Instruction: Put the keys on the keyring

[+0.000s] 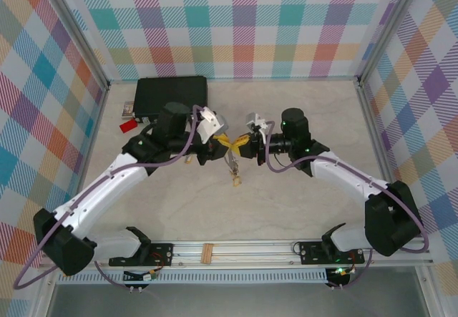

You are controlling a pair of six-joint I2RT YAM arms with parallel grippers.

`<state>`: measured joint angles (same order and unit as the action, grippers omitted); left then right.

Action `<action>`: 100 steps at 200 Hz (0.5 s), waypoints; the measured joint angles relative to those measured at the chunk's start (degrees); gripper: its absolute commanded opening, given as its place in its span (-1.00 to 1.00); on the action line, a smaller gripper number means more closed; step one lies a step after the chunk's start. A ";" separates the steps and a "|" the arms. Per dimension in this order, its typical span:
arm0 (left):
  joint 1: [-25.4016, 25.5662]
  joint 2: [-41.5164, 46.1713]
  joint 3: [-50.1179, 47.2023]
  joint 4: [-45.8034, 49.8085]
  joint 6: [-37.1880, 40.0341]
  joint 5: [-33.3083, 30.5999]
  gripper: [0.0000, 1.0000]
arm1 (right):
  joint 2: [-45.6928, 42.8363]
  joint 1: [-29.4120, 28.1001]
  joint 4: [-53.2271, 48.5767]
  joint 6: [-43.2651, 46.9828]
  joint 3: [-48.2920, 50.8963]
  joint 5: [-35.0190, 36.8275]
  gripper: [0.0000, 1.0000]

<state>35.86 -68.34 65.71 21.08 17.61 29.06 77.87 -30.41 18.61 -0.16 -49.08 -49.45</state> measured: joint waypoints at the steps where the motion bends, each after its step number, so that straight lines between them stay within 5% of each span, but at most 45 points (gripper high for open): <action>1: 0.00 0.17 -0.22 -0.39 -0.24 0.04 -0.47 | 0.00 0.04 0.26 -0.22 0.09 0.00 -1.00; 45: -0.72 6.60 -10.58 -24.57 -12.13 0.07 -0.47 | -0.46 1.60 18.73 -12.07 5.09 3.28 -1.00; 100: -2.86 3.30 -15.74 -44.76 -23.63 1.90 -0.47 | -0.46 1.97 35.06 -22.88 6.16 5.05 -1.00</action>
<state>32.99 -65.04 49.98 -23.68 -6.02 30.96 77.41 -28.45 53.67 -23.05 -42.92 -44.40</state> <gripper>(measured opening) 0.264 0.047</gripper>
